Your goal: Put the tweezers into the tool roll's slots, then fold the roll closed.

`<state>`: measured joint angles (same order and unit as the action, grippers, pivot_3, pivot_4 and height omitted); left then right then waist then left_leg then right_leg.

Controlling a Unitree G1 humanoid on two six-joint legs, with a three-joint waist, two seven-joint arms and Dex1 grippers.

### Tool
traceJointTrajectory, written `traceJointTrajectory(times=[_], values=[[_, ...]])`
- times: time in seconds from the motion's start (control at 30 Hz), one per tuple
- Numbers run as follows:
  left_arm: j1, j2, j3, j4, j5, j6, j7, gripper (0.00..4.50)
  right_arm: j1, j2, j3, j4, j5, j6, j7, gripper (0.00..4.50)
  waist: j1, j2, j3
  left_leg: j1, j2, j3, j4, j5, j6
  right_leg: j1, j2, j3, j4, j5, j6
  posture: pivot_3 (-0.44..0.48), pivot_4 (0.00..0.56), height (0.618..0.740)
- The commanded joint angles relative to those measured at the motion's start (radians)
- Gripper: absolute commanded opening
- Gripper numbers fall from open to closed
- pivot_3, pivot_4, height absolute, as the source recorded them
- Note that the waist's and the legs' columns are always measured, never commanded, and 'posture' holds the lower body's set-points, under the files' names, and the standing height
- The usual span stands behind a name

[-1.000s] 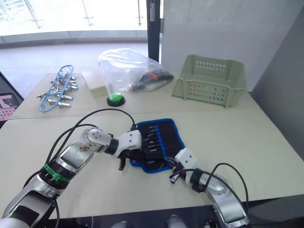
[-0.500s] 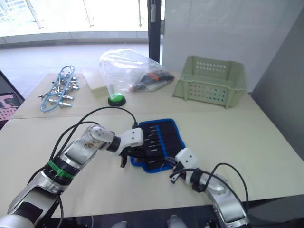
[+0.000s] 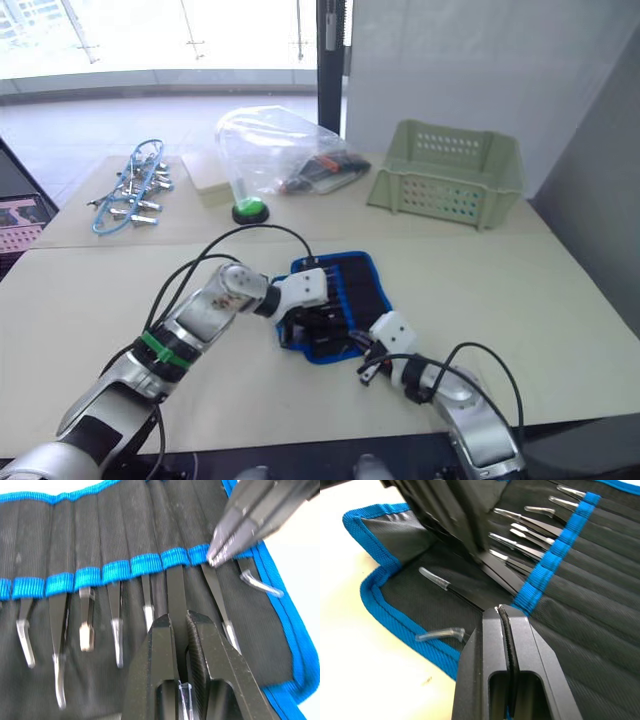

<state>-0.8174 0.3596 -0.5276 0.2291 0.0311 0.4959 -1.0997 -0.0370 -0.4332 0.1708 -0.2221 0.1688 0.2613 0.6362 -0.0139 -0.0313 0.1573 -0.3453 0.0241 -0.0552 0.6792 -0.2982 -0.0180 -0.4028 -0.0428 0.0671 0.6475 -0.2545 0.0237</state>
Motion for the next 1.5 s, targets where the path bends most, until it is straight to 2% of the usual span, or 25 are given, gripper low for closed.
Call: traceJointTrajectory(times=[0.03,0.2,0.43,0.5,0.7,0.87,0.97,1.17,1.27,1.33,1.4,1.5], values=[[-0.054,-0.083,-0.017,0.11,0.033,-0.079,0.045,0.03,0.015,-0.007,0.034,0.047,-0.03,0.018,0.009,0.0,0.006,0.0,0.0,0.0,-0.001,-0.001,0.0,0.0,0.0,0.0,0.0,0.001,0.0,0.0,0.001,0.0,0.15,0.74],[-0.064,-0.149,-0.02,0.214,0.077,-0.183,0.088,0.03,0.015,-0.01,0.034,0.051,-0.032,0.013,0.006,0.0,0.015,0.0,0.0,-0.002,-0.007,-0.003,0.002,0.0,0.0,0.002,-0.003,0.005,-0.001,0.0,0.006,0.0,0.15,0.74],[-0.06,-0.202,0.012,0.246,0.075,-0.207,0.105,0.03,0.017,-0.012,0.029,0.061,-0.04,0.009,0.008,0.0,0.023,0.0,0.0,0.001,-0.009,-0.008,0.003,0.0,0.0,0.011,-0.003,0.005,-0.004,0.0,0.008,0.0,0.15,0.74],[-0.046,-0.202,0.018,0.232,0.066,-0.201,0.097,0.93,0.015,-0.012,0.027,0.068,-0.043,0.005,0.011,0.0,0.023,0.0,0.0,0.003,-0.01,-0.009,0.003,0.0,0.0,0.013,-0.003,0.005,-0.005,0.0,0.009,0.0,0.15,0.74],[-0.011,-0.157,0.047,0.153,0.052,-0.163,0.071,2.79,0.01,-0.016,0.024,0.088,-0.048,-0.009,0.021,0.0,0.013,0.0,0.0,0.004,-0.01,-0.01,0.003,0.0,0.0,0.014,-0.003,0.005,-0.006,-0.001,0.009,0.0,0.15,0.74],[0.043,-0.053,0.12,-0.065,0.001,-0.051,0.042,4.47,0.009,-0.021,0.026,0.1,-0.05,-0.018,0.031,0.0,-0.003,0.001,0.0,0.003,-0.009,-0.011,0.0,0.0,0.0,0.012,-0.003,0.005,-0.006,-0.002,0.009,0.0,0.15,0.74],[0.082,0.032,0.25,-0.233,-0.104,0.058,0.021,4.49,-0.003,-0.027,0.024,0.115,-0.049,-0.03,0.045,0.0,-0.007,0.001,0.0,0.002,-0.009,-0.011,0.0,0.0,0.0,0.011,-0.003,0.005,-0.006,-0.002,0.009,0.0,0.15,0.74],[0.202,0.194,0.479,-0.394,-0.289,0.175,0.0,4.49,-0.037,-0.024,-0.006,0.075,0.002,-0.05,0.083,0.0,-0.008,0.003,0.001,0.003,-0.009,-0.012,0.0,0.0,0.0,0.01,-0.003,0.005,-0.005,-0.003,0.009,0.0,0.15,0.74],[0.333,0.277,0.573,-0.432,-0.331,0.12,-0.018,4.49,-0.068,0.002,-0.021,-0.03,0.057,-0.022,0.08,0.0,-0.005,0.005,0.003,0.002,-0.009,-0.013,0.0,0.0,0.0,0.009,-0.004,0.004,-0.005,-0.003,0.009,0.0,0.15,0.74],[0.449,0.314,0.67,-0.455,-0.37,0.084,-0.016,4.49,-0.108,0.028,-0.059,-0.114,0.165,0.103,0.062,0.0,-0.013,0.007,0.004,-0.002,-0.009,-0.013,0.0,0.0,0.0,0.004,-0.004,0.005,-0.004,-0.002,0.009,0.0,0.15,0.74],[0.519,0.332,0.716,-0.479,-0.408,0.071,-0.017,4.49,-0.133,0.008,-0.05,-0.153,0.179,0.135,0.092,0.0,-0.016,0.008,0.005,-0.01,-0.009,-0.016,0.0,0.001,-0.001,-0.006,-0.004,0.006,0.0,-0.002,0.008,0.0,0.15,0.74],[0.59,0.342,0.752,-0.496,-0.44,0.052,-0.003,4.49,-0.164,-0.023,-0.019,-0.178,0.162,0.142,0.117,0.0,-0.001,0.008,0.005,-0.014,-0.01,-0.018,0.0,0.001,-0.002,-0.008,-0.005,0.002,0.0,-0.002,0.008,0.0,0.15,0.74]])
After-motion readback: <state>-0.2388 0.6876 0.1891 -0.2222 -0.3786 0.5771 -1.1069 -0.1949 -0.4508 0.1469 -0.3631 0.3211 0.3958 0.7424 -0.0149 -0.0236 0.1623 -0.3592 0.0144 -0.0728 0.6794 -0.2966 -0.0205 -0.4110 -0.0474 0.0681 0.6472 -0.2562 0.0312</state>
